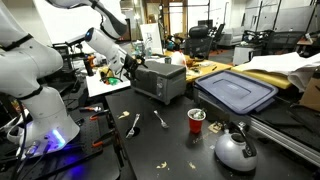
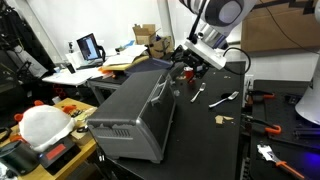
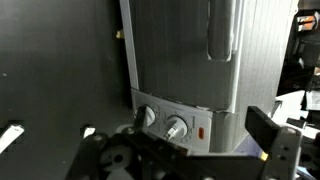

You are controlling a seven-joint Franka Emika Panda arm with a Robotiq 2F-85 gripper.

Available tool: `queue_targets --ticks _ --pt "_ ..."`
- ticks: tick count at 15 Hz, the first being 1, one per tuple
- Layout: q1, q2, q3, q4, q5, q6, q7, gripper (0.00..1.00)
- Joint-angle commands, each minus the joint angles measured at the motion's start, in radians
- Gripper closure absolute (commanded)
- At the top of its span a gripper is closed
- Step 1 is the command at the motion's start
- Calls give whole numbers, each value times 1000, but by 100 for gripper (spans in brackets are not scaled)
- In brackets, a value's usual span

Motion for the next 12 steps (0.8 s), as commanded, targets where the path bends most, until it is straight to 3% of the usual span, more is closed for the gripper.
queue_targets --ticks 1,5,8,10,11,12 --pt "-261 162 140 151 -44 39 -134 0" --pt "-481 247 288 222 -50 73 -233 0" --pt "-545 313 342 225 -62 99 -237 0" --pt "-532 325 342 207 -56 100 -222 0" --pt "-322 271 159 166 -209 51 -9 0" --pt "-283 256 119 161 -245 43 31 0"
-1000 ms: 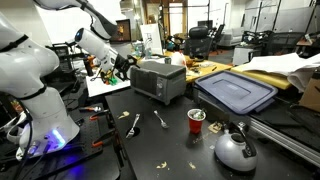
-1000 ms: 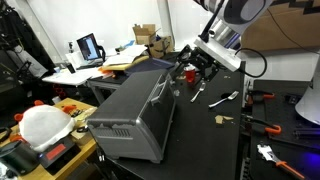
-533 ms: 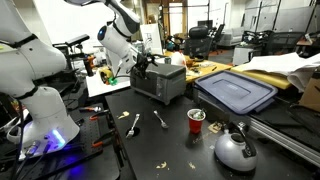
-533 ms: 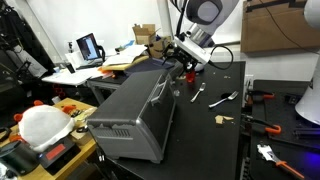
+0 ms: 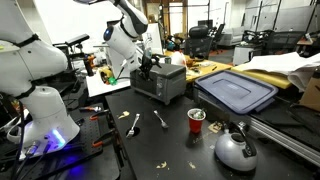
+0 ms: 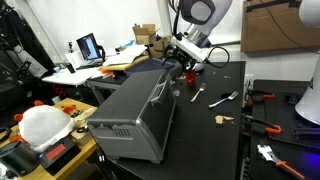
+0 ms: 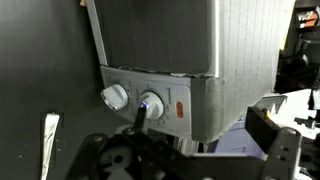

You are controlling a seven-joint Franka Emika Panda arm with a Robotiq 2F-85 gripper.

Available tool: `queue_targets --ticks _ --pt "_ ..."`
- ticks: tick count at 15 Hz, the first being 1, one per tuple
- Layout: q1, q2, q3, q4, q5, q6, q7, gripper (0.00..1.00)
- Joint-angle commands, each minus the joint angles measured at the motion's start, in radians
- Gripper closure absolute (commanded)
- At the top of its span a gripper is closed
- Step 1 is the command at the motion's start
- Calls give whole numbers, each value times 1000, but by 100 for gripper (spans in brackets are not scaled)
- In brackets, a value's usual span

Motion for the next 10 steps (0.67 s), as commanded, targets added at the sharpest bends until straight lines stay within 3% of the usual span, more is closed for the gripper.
queue_targets --ticks 1,2,5,6,7,8,9,10 --pt "89 40 -79 19 -39 51 29 0" --pt "129 40 -119 26 -47 72 44 0" --pt "134 47 -137 28 -44 113 56 0" --pt "325 -17 -311 -18 -220 83 290 0" --pt "179 67 -197 40 -90 148 93 0" --pt "224 81 -245 49 -113 170 122 0" --pt "407 43 -406 5 -293 148 352 0" --pt "447 75 -445 16 -342 164 393 0"
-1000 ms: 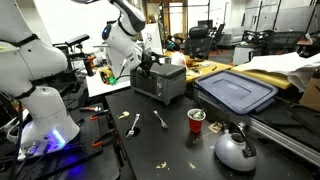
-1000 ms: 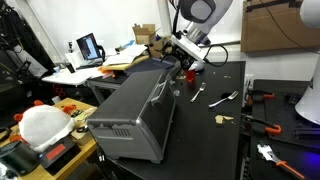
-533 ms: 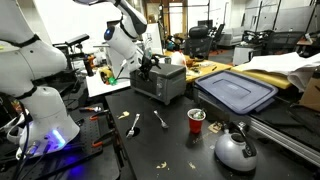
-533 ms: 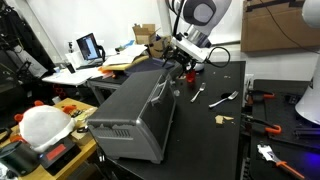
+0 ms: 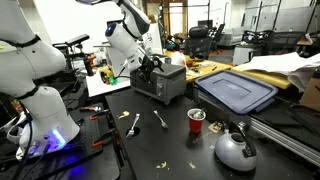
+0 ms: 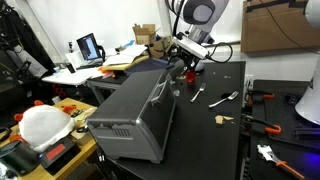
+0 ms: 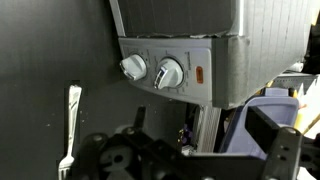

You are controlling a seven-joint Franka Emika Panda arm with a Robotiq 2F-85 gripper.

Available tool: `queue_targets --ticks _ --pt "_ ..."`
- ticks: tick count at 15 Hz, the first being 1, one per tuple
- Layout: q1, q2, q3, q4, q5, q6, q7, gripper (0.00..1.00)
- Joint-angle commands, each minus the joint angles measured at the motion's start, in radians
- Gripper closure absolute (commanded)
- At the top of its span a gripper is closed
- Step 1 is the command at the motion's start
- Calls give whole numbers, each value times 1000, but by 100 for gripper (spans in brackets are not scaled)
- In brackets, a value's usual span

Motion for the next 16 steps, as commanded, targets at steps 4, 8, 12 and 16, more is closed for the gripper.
queue_targets --ticks 4,8,12,16 --pt "447 177 -386 69 -370 108 439 0" --pt "650 379 -524 207 -475 200 595 0" --pt "695 329 -554 176 -495 274 653 0" --pt "709 369 -570 202 -496 267 661 0"
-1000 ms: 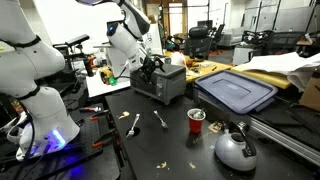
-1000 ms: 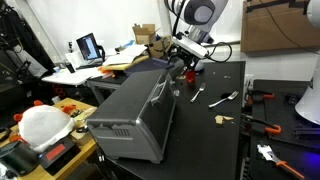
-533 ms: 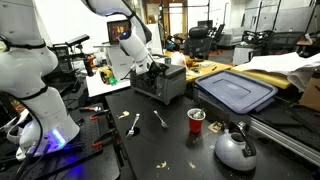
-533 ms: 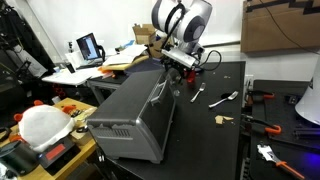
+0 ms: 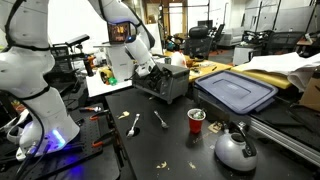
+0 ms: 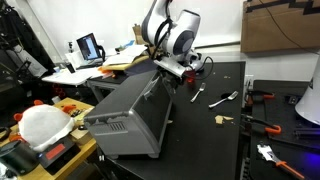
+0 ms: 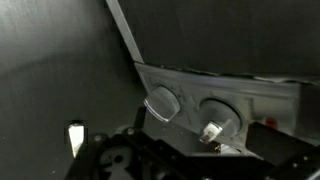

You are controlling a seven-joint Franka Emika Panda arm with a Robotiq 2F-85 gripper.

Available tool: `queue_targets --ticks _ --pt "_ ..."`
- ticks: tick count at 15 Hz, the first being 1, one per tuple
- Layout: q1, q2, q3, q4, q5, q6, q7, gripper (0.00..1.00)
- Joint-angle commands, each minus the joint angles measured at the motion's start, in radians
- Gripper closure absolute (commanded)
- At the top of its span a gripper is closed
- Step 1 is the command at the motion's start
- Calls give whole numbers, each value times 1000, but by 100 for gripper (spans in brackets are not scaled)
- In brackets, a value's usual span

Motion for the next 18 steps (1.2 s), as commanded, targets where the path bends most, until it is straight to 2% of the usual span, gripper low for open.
queue_targets --ticks 1,10,18 --pt "1 8 0 8 -6 2 2 0" --pt "0 22 0 18 -8 -4 1 0" --pt "26 -8 -32 -2 -30 -7 28 0"
